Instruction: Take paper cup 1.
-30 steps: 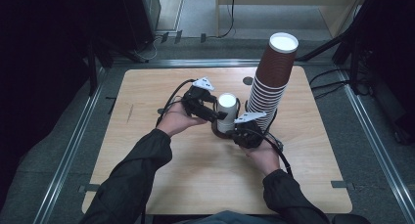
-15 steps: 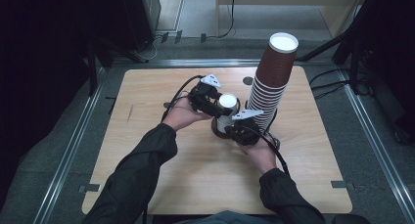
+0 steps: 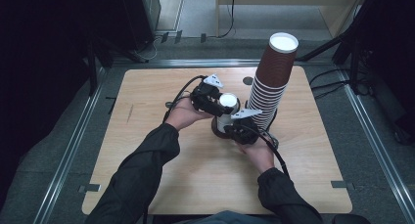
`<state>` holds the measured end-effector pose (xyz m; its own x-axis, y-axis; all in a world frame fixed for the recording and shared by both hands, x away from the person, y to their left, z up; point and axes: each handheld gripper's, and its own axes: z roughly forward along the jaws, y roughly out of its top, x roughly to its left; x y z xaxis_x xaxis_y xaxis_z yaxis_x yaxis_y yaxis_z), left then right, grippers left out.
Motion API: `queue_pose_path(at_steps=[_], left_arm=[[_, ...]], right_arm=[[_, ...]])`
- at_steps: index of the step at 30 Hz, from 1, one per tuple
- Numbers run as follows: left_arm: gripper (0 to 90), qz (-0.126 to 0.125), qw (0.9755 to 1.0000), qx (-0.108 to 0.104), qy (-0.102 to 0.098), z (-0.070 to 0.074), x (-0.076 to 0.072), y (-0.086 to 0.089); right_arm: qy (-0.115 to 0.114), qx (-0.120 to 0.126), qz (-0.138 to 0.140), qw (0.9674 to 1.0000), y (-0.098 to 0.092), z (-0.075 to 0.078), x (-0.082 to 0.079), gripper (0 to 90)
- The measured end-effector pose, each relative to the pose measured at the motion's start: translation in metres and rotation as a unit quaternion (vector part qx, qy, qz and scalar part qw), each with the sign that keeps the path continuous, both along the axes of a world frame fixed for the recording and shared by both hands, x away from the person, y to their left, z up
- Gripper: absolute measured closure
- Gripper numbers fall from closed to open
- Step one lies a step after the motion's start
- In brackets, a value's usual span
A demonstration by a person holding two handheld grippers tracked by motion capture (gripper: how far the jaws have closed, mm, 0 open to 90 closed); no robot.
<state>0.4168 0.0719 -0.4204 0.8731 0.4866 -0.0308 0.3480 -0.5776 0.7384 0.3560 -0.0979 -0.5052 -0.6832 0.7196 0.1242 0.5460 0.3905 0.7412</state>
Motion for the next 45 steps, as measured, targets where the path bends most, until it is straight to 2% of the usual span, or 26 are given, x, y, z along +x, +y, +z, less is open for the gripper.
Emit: queue_pose_path(at_steps=[10,23,28,34,37,42,45], left_arm=[[34.3,0.003,1.0,0.005,-0.005,0.004,0.0,0.001],[34.5,0.006,0.9999,-0.008,-0.011,0.017,-0.002,0.005],[34.6,0.014,0.9998,-0.004,-0.01,0.021,-0.003,0.006],[34.7,0.018,0.9996,-0.018,-0.01,0.029,-0.004,0.011],[34.7,0.017,0.9992,-0.033,-0.012,0.038,-0.005,0.015],[34.7,0.017,0.999,-0.037,-0.02,0.047,-0.009,0.018],[34.8,0.015,0.9993,-0.029,-0.02,0.053,-0.011,0.018]], right_arm=[[-0.004,-0.004,0.001,1.0,0.001,0.001,0.0,90.0],[-0.001,-0.005,0.002,1.0,0.001,0.0,0.0,90.0],[-0.003,0.0,0.007,1.0,-0.001,0.002,-0.001,90.0],[-0.001,0.002,0.009,1.0,-0.002,0.004,-0.002,90.0],[0.0,0.002,0.012,0.9999,-0.003,0.004,-0.003,90.0],[0.0,-0.001,0.017,0.9999,-0.003,0.005,-0.004,90.0],[0.002,0.0,0.021,0.9998,-0.003,0.006,-0.005,90.0]])
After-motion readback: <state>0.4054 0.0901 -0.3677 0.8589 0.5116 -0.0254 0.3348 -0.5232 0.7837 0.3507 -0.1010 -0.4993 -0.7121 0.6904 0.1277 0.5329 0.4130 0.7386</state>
